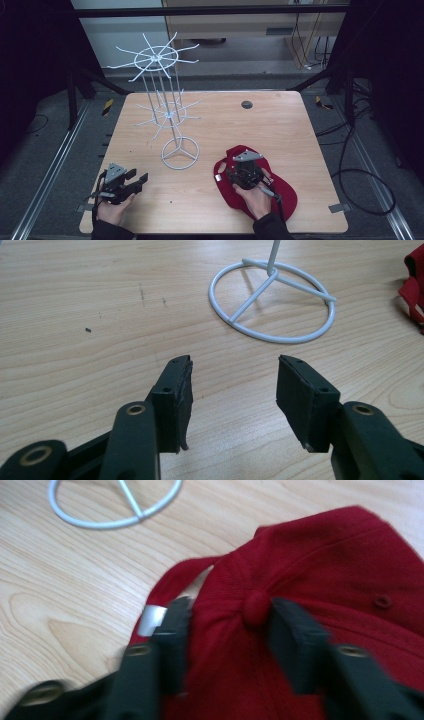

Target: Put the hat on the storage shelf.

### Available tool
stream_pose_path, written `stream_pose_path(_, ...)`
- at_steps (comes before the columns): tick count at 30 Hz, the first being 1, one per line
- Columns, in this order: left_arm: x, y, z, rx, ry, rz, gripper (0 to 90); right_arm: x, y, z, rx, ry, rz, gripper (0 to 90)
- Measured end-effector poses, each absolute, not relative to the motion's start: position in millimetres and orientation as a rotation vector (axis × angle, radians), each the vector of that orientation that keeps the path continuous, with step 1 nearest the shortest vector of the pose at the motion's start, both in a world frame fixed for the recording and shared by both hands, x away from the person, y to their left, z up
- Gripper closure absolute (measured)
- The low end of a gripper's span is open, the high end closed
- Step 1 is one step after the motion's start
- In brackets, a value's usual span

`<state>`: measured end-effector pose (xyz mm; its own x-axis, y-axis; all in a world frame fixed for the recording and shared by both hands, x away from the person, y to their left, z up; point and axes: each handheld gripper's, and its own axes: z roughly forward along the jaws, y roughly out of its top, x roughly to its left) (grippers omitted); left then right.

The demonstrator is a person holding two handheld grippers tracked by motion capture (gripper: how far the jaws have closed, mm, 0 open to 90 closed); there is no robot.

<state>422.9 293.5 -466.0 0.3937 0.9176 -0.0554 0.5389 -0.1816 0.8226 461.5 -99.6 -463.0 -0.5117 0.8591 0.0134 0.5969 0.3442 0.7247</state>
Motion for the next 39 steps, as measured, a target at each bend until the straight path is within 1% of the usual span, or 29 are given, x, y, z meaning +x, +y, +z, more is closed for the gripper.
stream_pose_path(1, 423, 294, -466, 1.849, 1.256, 0.597, 48.3, 463, -103, -463, 1.309, 2.243, 0.947, 65.3)
stream_pose_path(2, 423, 294, -466, 1.848, 1.258, 0.596, 48.3, 463, -105, -462, 1.322, 2.242, 0.947, 68.7)
stream_pose_path(3, 423, 294, -466, 1.847, 1.259, 0.596, 48.4, 463, -108, -461, 1.336, 2.237, 0.955, 70.8)
stream_pose_path(6, 423, 295, -466, 1.844, 1.26, 0.595, 48.6, 463, -113, -458, 1.354, 2.219, 0.958, 73.0)
stream_pose_path(13, 423, 296, -466, 1.841, 1.266, 0.592, 48.6, 459, -125, -445, 1.336, 2.184, 1.066, 73.6)
stream_pose_path(20, 423, 296, -467, 1.844, 1.266, 0.592, 48.5, 448, -140, -416, 1.221, 2.135, 1.235, 73.6)
stream_pose_path(23, 423, 296, -467, 1.845, 1.266, 0.591, 48.5, 445, -144, -409, 1.211, 2.118, 1.267, 73.6)
stream_pose_path(32, 424, 295, -468, 1.847, 1.266, 0.6, 48.2, 431, -171, -372, 1.142, 1.994, 1.49, 73.8)
stream_pose_path(39, 425, 295, -468, 1.844, 1.272, 0.61, 47.0, 425, -181, -354, 1.116, 1.916, 1.589, 74.0)
